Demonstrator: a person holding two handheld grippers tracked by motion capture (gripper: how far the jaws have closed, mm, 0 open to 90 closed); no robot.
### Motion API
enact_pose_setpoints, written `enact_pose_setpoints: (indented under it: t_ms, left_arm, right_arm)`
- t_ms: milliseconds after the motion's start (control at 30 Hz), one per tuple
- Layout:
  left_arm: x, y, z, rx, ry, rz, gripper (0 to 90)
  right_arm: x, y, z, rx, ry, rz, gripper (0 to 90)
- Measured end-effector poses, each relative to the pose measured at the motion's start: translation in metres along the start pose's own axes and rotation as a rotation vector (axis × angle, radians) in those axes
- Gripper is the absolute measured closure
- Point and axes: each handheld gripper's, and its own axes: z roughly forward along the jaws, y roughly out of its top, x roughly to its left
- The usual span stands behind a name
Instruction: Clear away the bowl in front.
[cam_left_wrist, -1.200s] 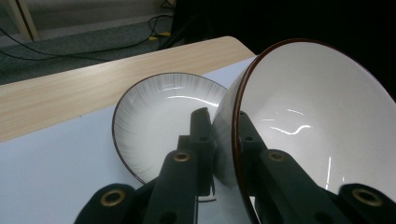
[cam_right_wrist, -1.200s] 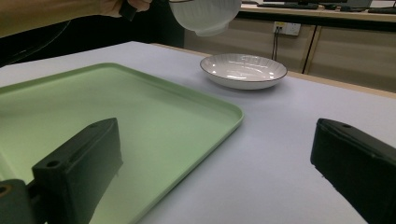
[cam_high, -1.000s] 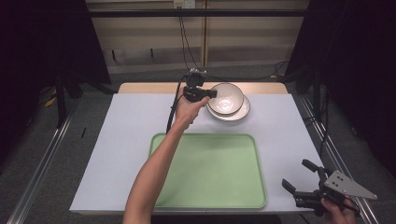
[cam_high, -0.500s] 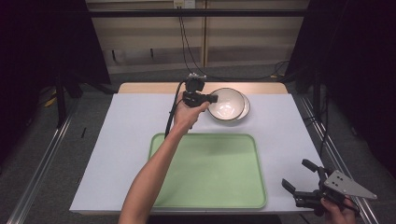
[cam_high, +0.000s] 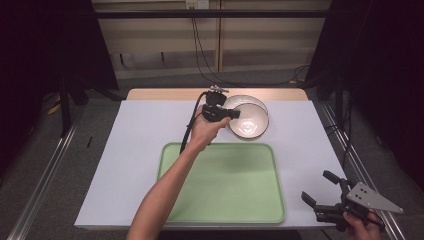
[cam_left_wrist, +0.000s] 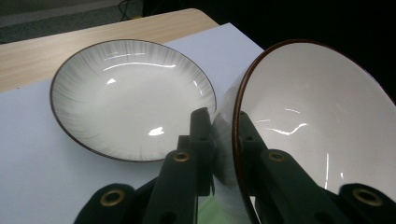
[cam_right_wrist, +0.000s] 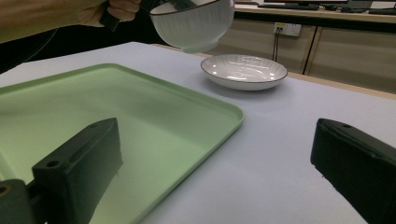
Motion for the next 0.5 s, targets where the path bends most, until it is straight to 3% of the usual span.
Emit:
enact_pose_setpoints:
  t_ms: [333, 500]
  left_arm:
    - [-0.012, -0.007, 0.011, 0.041, -0.041, 0.017, 81.7]
    - [-0.019, -0.014, 0.02, 0.057, -0.06, 0.002, 81.7]
  right_arm:
    - [0.0, 0.0, 0.0, -0.006, 0.006, -0.006, 1.5]
    - [0.0, 0.001, 0.0, -0.019, -0.006, -0.009, 1.5]
